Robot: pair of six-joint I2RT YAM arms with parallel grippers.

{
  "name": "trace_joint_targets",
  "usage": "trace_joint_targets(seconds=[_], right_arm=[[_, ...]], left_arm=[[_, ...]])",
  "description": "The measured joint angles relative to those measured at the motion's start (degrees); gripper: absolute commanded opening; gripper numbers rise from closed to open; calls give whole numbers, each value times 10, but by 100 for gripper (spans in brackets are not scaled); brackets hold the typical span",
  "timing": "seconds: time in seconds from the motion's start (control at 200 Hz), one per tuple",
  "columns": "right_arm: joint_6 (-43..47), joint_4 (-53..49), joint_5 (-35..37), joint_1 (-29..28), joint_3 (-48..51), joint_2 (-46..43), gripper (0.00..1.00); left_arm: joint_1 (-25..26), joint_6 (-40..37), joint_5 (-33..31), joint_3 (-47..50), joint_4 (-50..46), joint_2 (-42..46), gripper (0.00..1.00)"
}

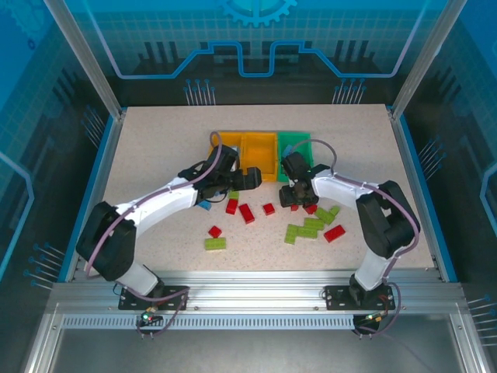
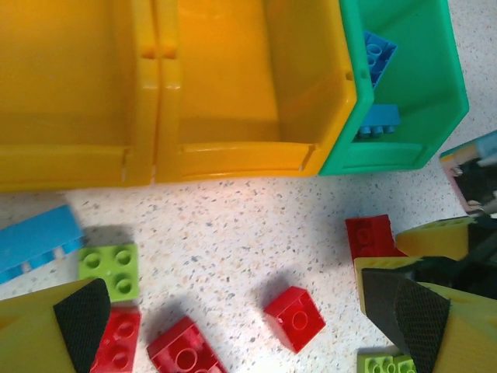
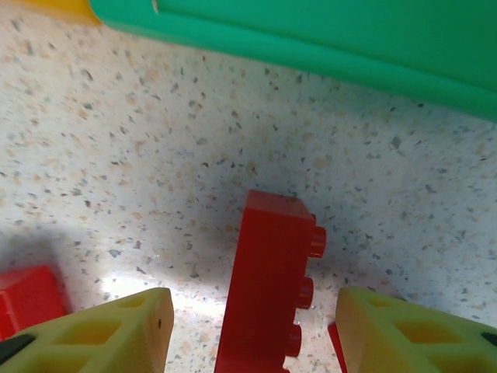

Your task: Sort the legos into containers by color

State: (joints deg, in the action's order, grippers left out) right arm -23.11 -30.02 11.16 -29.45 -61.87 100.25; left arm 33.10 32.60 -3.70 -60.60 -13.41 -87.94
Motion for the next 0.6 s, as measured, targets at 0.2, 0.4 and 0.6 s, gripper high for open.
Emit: trace_joint_targets(seconds=[0.2,0.4,0.6], right_arm=[[-1,-2,6,-2,-13,17,39],[-7,-11,13,-11,-22,21,22],[-9,-23,12,-16,-62,13,21]], left_arm=[[-3,4,-19,48,1,54,99],[-7,5,-32,84,0,78,99],[-11,5,-43,112,-3,100,99]])
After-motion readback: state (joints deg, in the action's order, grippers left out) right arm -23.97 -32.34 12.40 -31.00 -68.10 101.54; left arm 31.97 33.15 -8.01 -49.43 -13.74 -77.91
